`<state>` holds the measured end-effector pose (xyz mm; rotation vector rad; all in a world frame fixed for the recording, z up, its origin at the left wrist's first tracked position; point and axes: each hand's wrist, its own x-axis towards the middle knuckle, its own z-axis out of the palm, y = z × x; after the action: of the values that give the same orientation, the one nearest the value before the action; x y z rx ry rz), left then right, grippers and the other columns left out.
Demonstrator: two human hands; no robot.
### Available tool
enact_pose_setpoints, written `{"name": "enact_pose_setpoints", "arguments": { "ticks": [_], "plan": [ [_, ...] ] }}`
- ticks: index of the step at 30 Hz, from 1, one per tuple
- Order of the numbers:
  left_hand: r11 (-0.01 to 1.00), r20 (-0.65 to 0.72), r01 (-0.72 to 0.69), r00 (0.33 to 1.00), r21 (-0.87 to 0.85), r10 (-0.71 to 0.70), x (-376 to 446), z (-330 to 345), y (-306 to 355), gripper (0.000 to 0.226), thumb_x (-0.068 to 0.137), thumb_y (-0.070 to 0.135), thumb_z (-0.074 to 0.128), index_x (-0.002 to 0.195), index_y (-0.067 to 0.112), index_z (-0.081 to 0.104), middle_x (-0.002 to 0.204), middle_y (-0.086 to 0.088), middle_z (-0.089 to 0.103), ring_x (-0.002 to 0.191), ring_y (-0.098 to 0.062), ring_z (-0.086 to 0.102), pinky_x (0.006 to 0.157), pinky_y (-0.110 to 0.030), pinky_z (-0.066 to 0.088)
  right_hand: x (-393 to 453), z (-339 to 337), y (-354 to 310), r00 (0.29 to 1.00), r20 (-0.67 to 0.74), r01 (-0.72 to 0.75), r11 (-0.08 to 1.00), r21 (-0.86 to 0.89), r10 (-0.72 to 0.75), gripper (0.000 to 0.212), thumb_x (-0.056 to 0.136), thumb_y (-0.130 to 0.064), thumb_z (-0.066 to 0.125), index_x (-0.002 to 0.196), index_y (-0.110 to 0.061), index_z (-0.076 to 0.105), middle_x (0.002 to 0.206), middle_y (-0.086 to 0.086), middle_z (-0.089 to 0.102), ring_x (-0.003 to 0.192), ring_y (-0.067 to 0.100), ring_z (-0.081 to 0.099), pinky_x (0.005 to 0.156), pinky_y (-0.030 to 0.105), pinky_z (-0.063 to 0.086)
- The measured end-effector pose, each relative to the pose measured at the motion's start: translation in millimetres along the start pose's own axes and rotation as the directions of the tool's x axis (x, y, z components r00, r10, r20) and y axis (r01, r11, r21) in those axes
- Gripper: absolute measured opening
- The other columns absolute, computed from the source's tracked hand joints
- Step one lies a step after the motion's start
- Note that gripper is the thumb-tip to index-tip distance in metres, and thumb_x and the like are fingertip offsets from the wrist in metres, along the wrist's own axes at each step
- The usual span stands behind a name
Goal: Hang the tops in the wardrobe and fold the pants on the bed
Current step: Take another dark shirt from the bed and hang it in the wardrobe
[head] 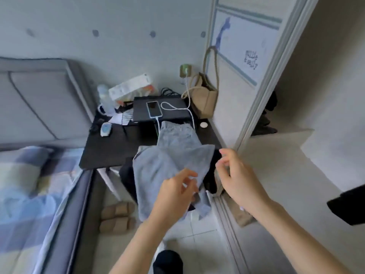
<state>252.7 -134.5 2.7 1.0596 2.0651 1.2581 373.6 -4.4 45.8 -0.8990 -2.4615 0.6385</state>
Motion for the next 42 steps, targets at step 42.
{"name": "enact_pose_setpoints", "arguments": {
  "ticks": [42],
  "plan": [
    [0.108,-0.219,0.34,-0.307,-0.934,-0.926,-775,-308,-520,0.016,0.09,0.01,0.055,0.084,0.018,0.067,0.088,0.0,0.065,0.091,-0.021,0.059,0.08,-0.03,0.046,-492,666,-543,-0.104,0.963,0.574,0.775,0.263,-0.25,0.024,0.098,-0.032,0.047,0.105,-0.01,0.055,0.103,0.009,0.064,0.097,0.026,0.057,0.075,0.03,0.039]
  ]
}}
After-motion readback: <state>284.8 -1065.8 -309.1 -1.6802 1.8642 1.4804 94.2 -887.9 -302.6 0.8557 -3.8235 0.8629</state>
